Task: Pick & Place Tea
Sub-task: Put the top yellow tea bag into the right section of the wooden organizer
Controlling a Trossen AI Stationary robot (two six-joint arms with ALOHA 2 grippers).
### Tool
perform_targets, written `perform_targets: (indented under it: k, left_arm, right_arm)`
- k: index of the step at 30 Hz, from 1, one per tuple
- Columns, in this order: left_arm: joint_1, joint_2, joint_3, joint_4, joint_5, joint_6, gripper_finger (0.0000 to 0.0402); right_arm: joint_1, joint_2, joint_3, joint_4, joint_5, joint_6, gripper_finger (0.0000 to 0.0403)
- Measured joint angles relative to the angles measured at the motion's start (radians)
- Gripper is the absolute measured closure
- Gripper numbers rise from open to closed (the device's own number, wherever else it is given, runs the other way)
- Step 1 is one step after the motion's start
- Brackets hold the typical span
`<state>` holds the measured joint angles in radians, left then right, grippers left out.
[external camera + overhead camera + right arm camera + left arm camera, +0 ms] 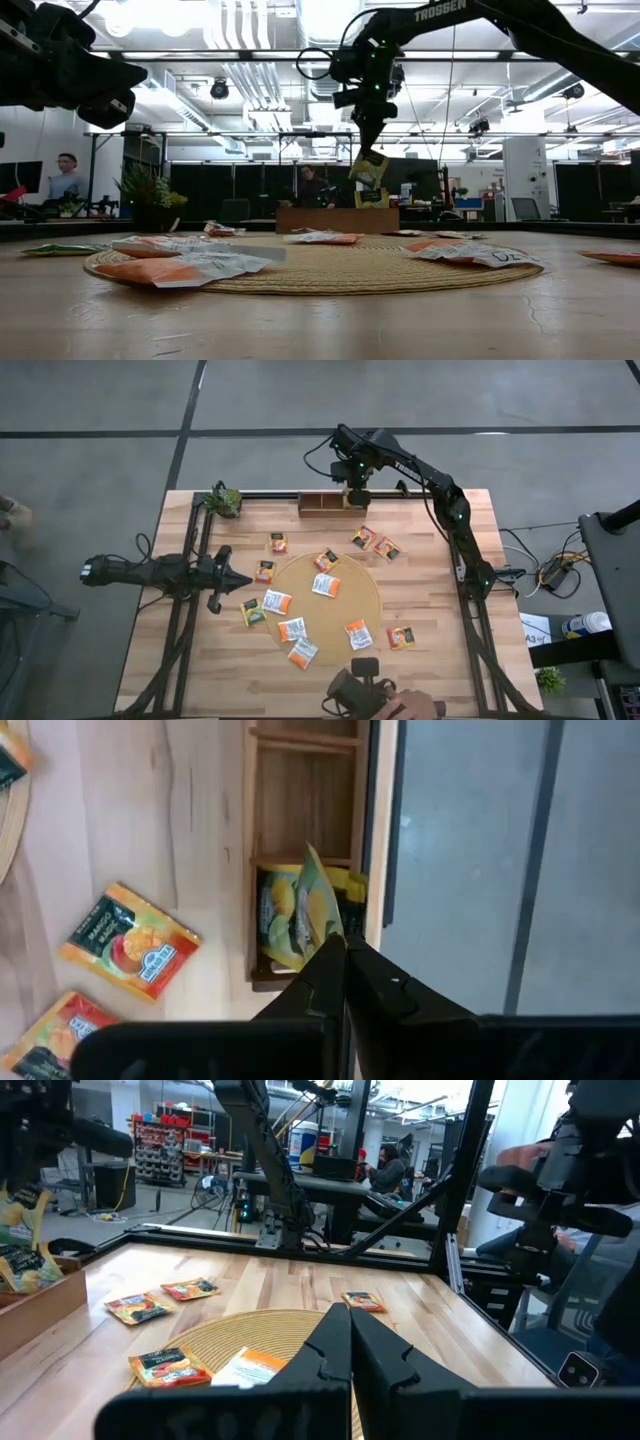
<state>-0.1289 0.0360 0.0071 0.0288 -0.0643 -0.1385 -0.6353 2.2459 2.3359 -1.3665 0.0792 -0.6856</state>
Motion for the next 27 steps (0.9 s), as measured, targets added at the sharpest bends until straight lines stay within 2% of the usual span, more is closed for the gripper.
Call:
perform_targets:
  k: [8, 14, 27]
  left_arm:
    - [0.000, 0.000, 0.000, 0.000, 0.000, 0.000, 0.0402]
    - [0.000, 0.000, 0.000, 0.000, 0.000, 0.000, 0.0402]
    - [0.000, 0.000, 0.000, 0.000, 0.000, 0.000, 0.0402]
  right_arm:
    - [0.003, 0.001, -0.100, -0.005, 0.005, -0.014, 0.0395]
    - [0.010, 0.002, -0.162, 0.030, 0.085, -0.040, 0.0395]
    - [0.018, 0.003, -0.177, 0.071, 0.117, -0.060, 0.0395]
